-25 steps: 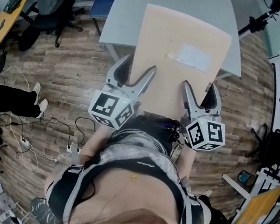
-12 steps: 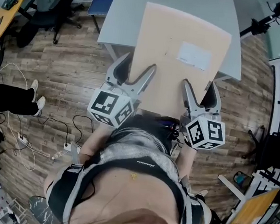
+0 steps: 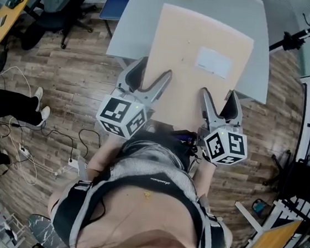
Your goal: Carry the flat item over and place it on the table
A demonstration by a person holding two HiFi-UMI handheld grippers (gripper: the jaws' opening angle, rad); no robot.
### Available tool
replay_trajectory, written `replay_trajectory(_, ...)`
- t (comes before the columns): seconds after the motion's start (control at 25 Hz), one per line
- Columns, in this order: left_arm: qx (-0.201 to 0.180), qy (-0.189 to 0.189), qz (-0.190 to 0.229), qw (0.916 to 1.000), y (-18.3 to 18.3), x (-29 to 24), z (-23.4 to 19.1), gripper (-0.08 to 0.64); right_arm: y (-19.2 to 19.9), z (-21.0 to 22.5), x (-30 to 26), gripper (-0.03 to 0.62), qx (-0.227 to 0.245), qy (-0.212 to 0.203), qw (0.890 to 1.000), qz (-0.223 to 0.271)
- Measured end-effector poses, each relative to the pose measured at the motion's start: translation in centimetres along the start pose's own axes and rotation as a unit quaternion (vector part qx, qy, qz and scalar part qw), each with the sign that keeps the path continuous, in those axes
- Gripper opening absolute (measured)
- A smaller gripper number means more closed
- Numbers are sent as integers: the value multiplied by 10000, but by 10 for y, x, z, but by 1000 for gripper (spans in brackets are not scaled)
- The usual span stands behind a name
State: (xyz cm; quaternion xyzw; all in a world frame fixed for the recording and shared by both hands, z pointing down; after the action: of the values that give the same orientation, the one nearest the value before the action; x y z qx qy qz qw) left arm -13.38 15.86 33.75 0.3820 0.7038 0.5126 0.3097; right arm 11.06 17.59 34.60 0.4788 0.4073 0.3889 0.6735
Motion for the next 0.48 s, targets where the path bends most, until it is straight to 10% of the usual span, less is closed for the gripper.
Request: replay_trajectory(0.48,48,-142,-3,9999,-13,-71,-14,298,-28,44,-61,385,63,-77,9999,-76)
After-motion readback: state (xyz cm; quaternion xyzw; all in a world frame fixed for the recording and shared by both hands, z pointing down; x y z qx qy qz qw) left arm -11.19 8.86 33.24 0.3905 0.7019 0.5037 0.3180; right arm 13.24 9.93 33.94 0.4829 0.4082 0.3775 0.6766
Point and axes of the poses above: the fingertips, and each gripper's own axes: x backward along the fingers, z to its right, y out of its underside, the point moved 8 cm from there along x, backward along the fingers, and after that the axes turned 3 degrees about y, right-handed, at the moved point
